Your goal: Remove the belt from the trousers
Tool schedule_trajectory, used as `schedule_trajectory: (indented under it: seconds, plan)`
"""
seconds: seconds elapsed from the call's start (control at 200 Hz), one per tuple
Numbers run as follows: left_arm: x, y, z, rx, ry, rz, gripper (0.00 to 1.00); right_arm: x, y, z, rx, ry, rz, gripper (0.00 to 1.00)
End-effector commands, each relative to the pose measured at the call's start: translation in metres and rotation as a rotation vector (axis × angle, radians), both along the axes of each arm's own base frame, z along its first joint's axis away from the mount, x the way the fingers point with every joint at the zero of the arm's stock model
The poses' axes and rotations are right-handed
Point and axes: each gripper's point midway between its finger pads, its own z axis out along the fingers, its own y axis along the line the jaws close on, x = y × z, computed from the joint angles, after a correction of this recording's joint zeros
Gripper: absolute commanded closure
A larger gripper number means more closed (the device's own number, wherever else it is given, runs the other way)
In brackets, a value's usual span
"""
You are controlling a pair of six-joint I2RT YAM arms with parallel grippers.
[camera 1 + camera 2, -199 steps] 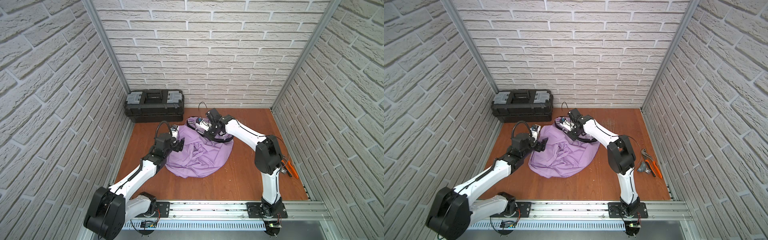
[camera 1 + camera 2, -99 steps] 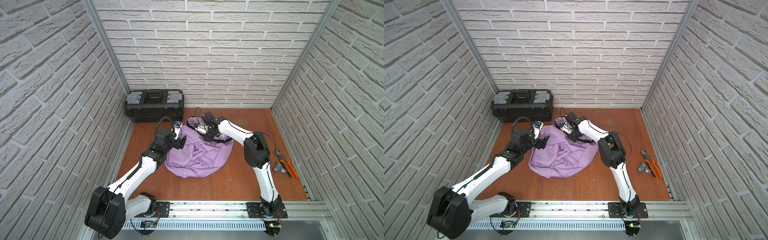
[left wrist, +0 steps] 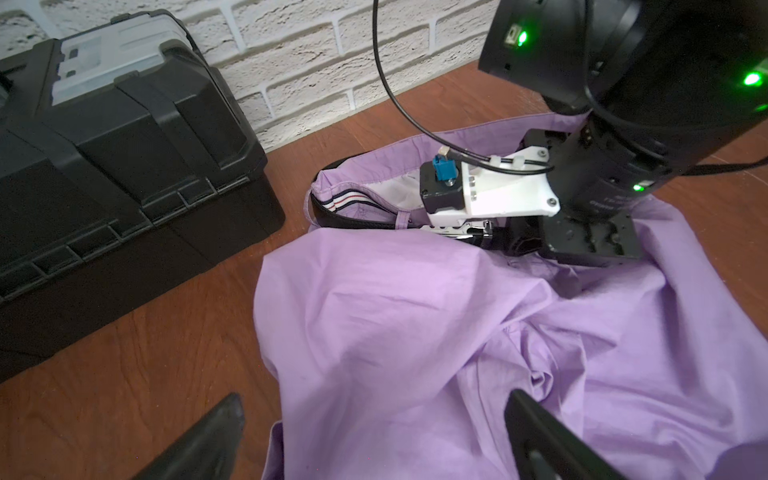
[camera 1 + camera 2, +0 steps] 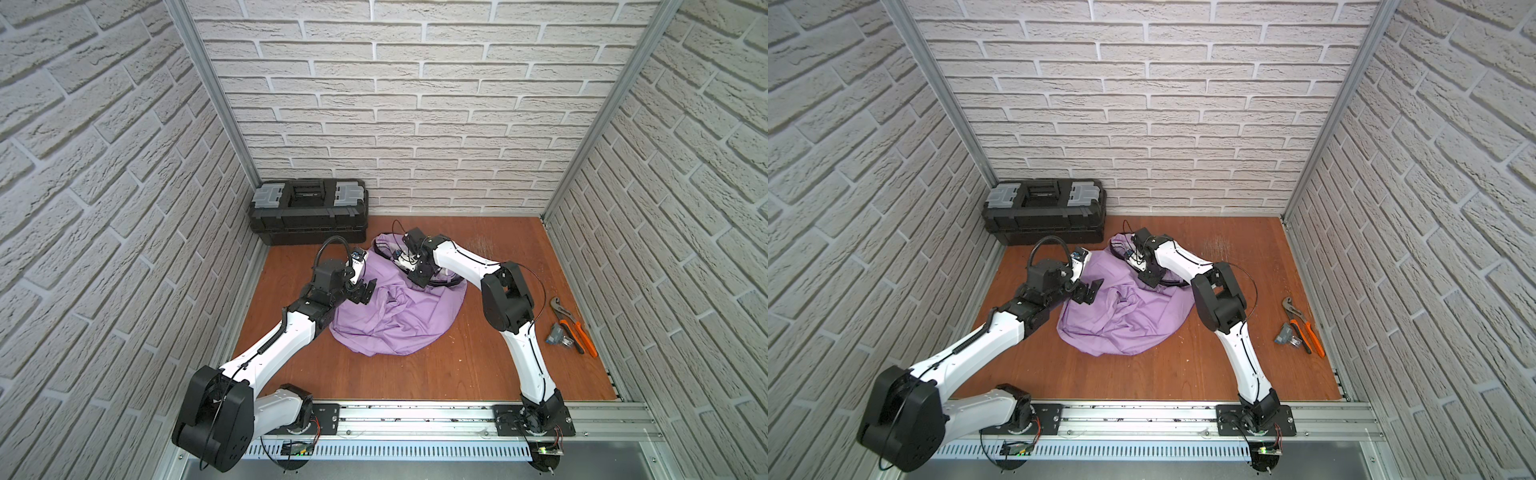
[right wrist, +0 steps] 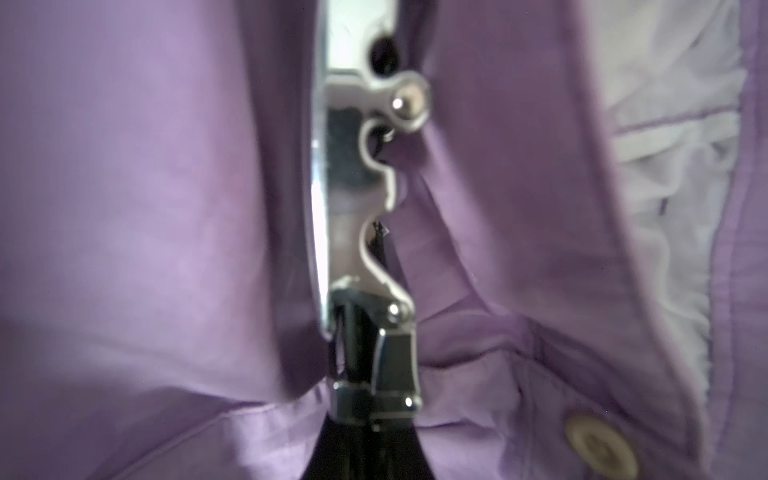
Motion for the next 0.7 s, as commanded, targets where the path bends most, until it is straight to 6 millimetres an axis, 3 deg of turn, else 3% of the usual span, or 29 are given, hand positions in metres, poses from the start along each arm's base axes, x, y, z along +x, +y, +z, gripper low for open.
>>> schedule_trajectory:
  seconds: [0.0, 0.145, 0.28, 0.425, 0.52, 0.695]
  plan:
    - [0.011, 0.005, 0.039, 0.059, -0.137, 0.023, 0.02, -0.01, 0.014, 0.07, 0.123, -0.024, 0.034, 0.97]
    - [0.001, -0.001, 0.096, 0.167, -0.36, -0.104, 0.02, -0.031, 0.033, 0.183, 0.354, -0.075, 0.12, 0.97]
    - [-0.003, -0.004, 0.146, 0.252, -0.574, -0.159, 0.02, -0.057, 0.038, 0.248, 0.594, -0.031, 0.143, 0.98]
    - [0.002, -0.019, 0.172, 0.295, -0.656, -0.245, 0.02, -0.089, 0.044, 0.279, 0.788, 0.111, 0.183, 0.98]
    - [0.007, -0.034, 0.171, 0.33, -0.703, -0.332, 0.02, -0.107, 0.048, 0.291, 0.88, 0.2, 0.202, 0.98]
    - [0.03, -0.047, 0.158, 0.365, -0.707, -0.422, 0.02, -0.129, 0.053, 0.294, 0.95, 0.338, 0.202, 0.98]
